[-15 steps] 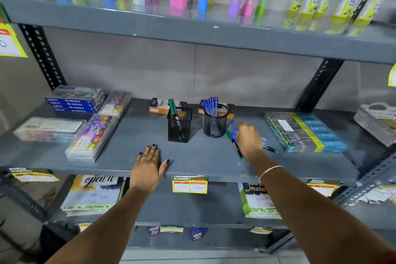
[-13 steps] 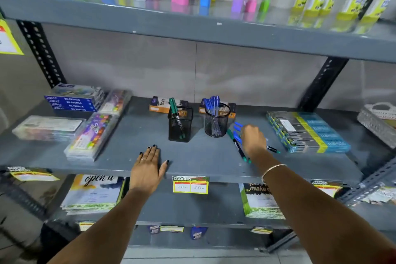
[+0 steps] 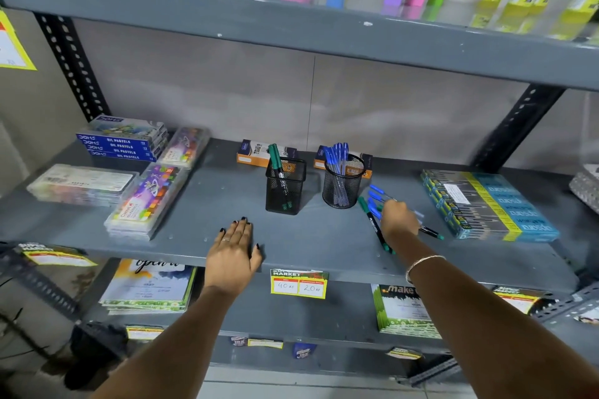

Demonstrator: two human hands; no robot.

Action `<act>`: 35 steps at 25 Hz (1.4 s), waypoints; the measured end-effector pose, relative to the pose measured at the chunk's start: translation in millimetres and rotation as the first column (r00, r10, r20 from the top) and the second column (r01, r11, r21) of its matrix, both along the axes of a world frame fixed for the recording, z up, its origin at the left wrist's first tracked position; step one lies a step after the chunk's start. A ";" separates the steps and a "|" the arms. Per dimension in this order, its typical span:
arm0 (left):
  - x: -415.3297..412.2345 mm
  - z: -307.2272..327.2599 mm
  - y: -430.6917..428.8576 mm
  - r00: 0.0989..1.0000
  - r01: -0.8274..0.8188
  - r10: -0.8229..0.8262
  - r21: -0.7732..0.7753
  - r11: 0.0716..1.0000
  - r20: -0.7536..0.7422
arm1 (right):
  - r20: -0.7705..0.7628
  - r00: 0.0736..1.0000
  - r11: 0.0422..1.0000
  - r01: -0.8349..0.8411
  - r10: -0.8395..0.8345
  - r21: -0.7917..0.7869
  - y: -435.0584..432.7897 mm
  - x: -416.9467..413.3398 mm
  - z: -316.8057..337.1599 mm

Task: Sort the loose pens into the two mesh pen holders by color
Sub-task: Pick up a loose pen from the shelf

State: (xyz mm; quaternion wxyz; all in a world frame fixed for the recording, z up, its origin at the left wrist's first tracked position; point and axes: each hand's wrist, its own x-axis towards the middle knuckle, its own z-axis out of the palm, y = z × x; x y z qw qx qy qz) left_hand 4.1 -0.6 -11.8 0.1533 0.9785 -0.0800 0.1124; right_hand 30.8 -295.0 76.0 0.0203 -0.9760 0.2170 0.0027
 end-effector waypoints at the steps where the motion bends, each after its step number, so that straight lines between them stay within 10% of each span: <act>1: -0.3 0.9 -0.2 1.000 -0.002 0.002 -0.001 1.000 -0.019 | 0.009 1.000 1.000 0.011 -0.011 0.014 1.0 1.2 2.2; 11: 1.0 -1.5 -0.5 0.999 -0.014 0.014 0.010 1.000 -0.030 | 0.646 0.749 0.886 -0.188 -0.150 0.423 35.0 62.2 96.2; 18: 1.6 -4.5 -1.0 1.000 -0.017 0.017 -0.022 1.000 0.008 | 0.260 0.963 0.930 -0.156 0.069 0.332 41.9 103.6 55.3; 30: 1.0 -2.3 -1.9 0.999 -0.014 0.014 0.000 1.000 0.030 | 0.551 0.809 0.894 -0.074 -0.205 0.441 5.1 68.2 64.5; 35: -0.2 -1.6 -2.6 1.000 -0.024 0.024 0.011 1.000 0.012 | 0.183 0.980 0.945 0.019 -0.083 0.325 5.6 36.6 12.7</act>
